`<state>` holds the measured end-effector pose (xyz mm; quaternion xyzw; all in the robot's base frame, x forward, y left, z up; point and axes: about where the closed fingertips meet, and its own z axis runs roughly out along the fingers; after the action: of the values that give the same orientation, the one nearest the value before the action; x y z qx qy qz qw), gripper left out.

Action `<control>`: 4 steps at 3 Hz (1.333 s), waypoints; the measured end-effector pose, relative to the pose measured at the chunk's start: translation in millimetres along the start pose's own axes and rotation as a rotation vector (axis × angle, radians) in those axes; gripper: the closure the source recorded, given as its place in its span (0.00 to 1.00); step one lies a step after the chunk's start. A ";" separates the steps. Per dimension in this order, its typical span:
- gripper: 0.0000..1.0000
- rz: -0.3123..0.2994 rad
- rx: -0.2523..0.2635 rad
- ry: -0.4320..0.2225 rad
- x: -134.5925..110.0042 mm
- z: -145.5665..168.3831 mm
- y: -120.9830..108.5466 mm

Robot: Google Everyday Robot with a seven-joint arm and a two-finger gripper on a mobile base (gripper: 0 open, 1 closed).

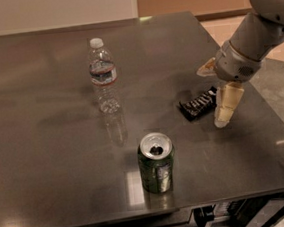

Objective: Move rxbar chocolate near water bottle

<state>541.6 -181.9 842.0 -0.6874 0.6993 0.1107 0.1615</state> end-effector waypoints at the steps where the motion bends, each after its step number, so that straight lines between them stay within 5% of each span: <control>1: 0.00 -0.009 -0.008 0.006 2.1 8.8 -4.8; 4: 0.64 0.004 0.005 -0.005 2.4 2.2 -11.6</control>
Offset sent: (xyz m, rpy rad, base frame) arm 0.0111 -0.0045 -0.0171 -0.0213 0.0147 -0.0017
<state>553.4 -183.7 839.9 -0.6852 0.7007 0.1113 0.1648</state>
